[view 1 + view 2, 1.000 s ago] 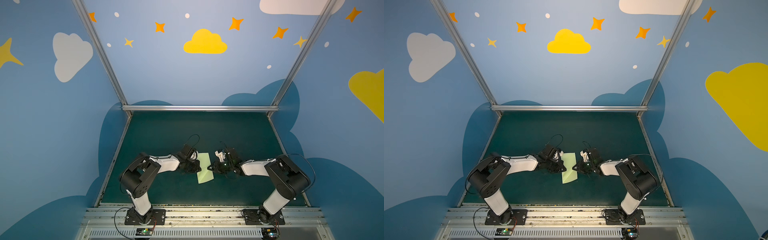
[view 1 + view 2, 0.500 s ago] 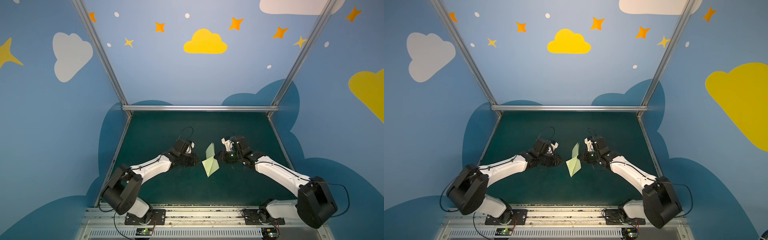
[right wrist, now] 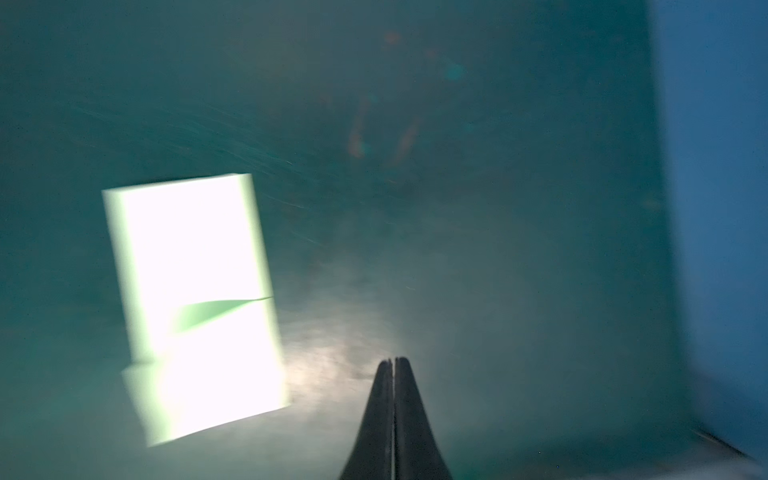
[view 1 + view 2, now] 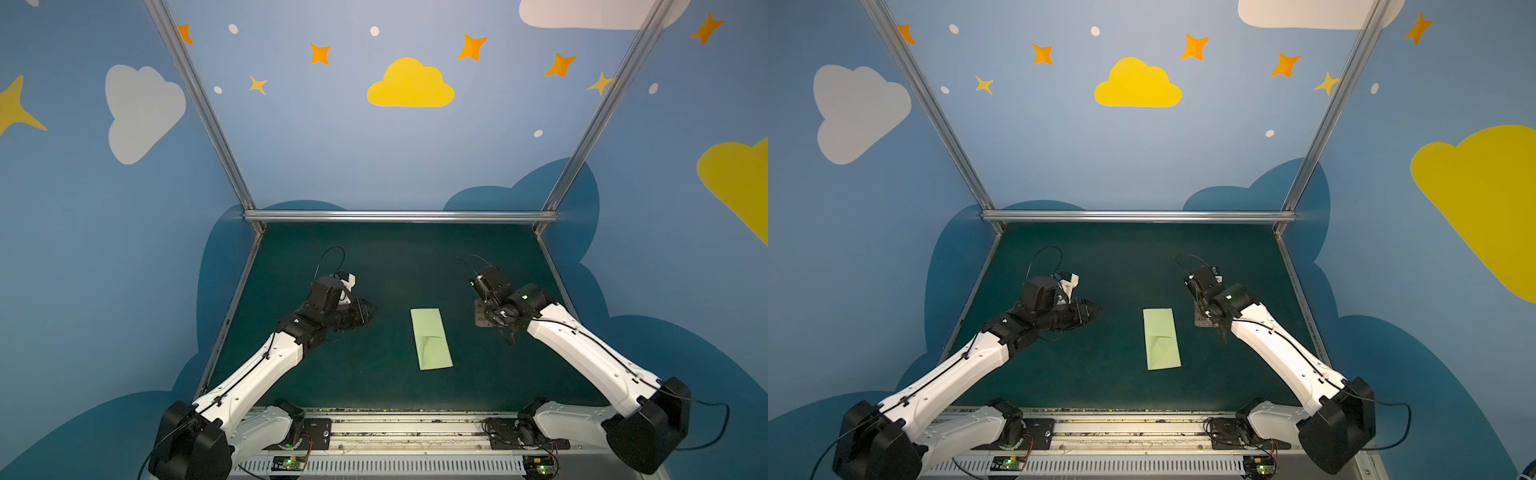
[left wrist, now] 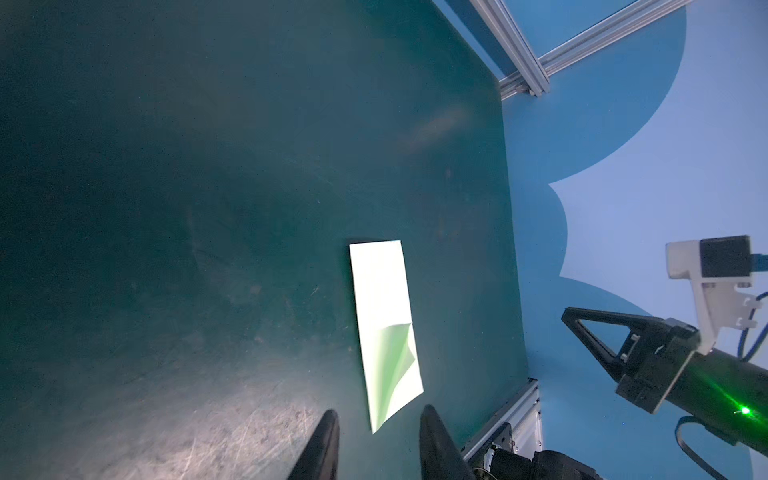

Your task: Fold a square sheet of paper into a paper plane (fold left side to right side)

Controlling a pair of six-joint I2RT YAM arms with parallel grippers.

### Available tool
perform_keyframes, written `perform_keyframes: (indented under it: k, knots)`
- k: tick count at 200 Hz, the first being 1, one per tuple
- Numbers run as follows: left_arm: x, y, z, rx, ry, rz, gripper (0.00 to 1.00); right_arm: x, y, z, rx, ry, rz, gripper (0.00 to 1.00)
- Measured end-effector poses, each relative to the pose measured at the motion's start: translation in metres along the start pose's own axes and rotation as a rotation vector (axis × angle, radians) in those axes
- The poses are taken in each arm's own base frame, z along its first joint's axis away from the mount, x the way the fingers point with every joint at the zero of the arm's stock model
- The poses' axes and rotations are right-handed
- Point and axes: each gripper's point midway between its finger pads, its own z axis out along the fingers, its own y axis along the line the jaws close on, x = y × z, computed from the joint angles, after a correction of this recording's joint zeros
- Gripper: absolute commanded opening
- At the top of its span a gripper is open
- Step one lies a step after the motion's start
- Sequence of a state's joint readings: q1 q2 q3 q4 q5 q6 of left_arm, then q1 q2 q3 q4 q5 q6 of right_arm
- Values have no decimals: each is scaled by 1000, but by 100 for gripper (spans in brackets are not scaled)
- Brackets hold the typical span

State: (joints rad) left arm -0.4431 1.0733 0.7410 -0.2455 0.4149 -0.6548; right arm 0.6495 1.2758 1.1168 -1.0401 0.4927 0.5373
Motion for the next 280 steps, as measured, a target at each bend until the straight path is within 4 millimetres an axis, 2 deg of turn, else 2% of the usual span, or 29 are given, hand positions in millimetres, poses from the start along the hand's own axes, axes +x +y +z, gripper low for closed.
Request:
perform_keyframes:
  k: [25, 57, 75, 87, 107, 134, 151, 188, 213, 280]
  knots:
    - [-1, 3, -8, -2, -10, -7, 34, 17, 1, 13, 72, 59, -20, 0]
    - [10, 3, -5, 25, 48, -5, 38, 44, 13, 34, -10, 142, 65, 0]
    - [21, -1, 6, 67, 118, -8, 38, 53, 25, 37, -116, 163, 132, 20]
    - [31, -5, 15, 84, 167, 2, 38, 58, 38, 35, -217, 165, 182, 31]
    - [61, -14, 27, 102, 271, 45, 35, 64, 67, 30, -405, 174, 242, 36]
    - [94, -24, 32, 127, 352, 104, 30, 75, 104, 31, -602, 225, 302, 43]
    - [109, -16, 39, 114, 387, 103, 28, 83, 124, 31, -693, 260, 318, 46]
    - [137, 15, 67, 22, 477, 74, 25, 97, 159, 27, -806, 315, 307, 48]
    - [140, 25, 79, -18, 487, 71, 24, 103, 171, 24, -851, 323, 306, 49]
    - [128, 36, 101, -77, 459, 88, 23, 128, 194, 31, -878, 375, 301, 49]
